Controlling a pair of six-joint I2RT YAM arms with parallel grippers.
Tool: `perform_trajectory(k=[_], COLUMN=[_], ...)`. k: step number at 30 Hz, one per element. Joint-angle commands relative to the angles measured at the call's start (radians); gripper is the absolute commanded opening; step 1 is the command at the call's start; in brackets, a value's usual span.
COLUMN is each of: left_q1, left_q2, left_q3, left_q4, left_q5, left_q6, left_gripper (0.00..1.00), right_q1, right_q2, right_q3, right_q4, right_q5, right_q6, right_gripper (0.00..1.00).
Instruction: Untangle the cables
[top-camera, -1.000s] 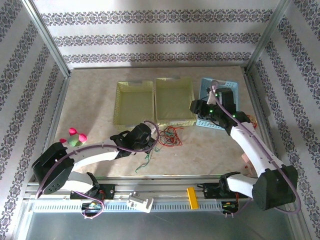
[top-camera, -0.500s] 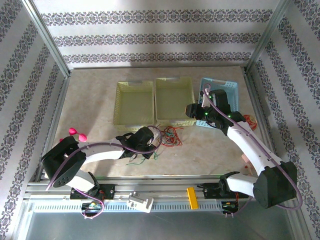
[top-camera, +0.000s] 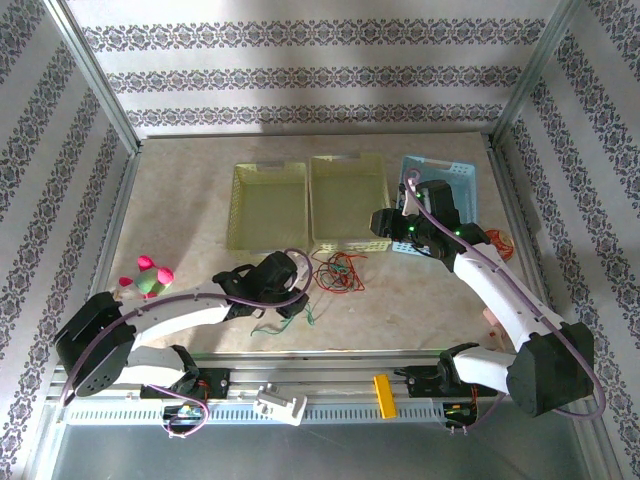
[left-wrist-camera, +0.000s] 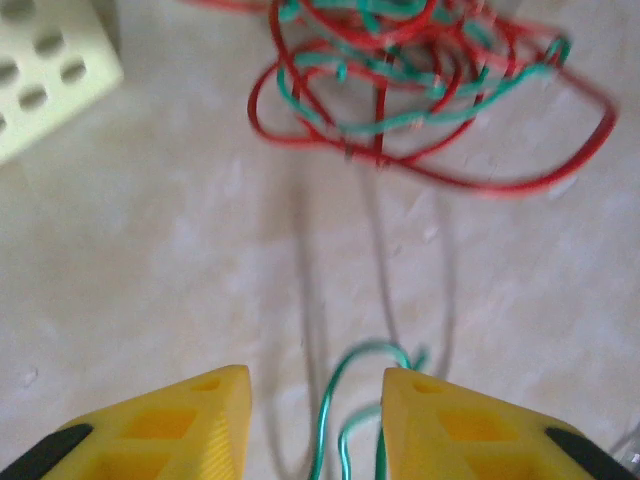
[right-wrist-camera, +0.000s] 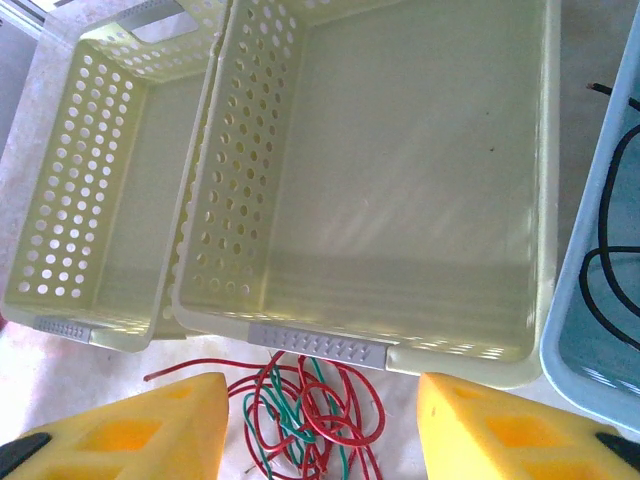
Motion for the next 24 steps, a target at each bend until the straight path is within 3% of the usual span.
perform_trajectory(k=[1, 4, 7, 15, 17, 20, 24], left_q1=[0.006, 0.006, 0.006, 0.006, 0.006, 0.008, 0.065], left_q2=[0.022, 0.058, 0.074, 0.108, 0.1, 0.036, -0.131], left_q3=[0.024, 0.055, 0.065, 0.069, 0.076, 0.119, 0.193], left_q4=[-0.17, -0.196, -0.194, -0.165, -0.169, -0.21, -0.264], left_q5=[0.074, 0.127, 0.133, 0.103, 0.103, 0.15, 0.313], left_q6=[-0.012, 0.0, 0.032, 0.057, 0.066, 0.102, 0.139], left_gripper=[0.43, 0.47, 0.45, 0.1, 0.0, 0.0, 0.0], right_q1=[0.007, 0.008, 0.008, 0.008, 0.012, 0.028, 0.077], right_q2=[0.013, 0.024, 0.027, 0.0, -0.017, -0.042, -0.036], right_q3=[-0.014, -0.004, -0.002, -0.001, -0.001, 0.004, 0.035], right_q4=[-0.004, -0.009, -0.009, -0.021, -0.024, -0.021, 0.0], right_q5=[0.015, 0.015, 0.018, -0.005, -0.041, -0.139, -0.345], right_q6=[-0.022, -0.024, -0.024, -0.033, -0.044, -0.066, -0.084], right_gripper=[0.53, 0.53, 0.52, 0.52, 0.52, 0.52, 0.54])
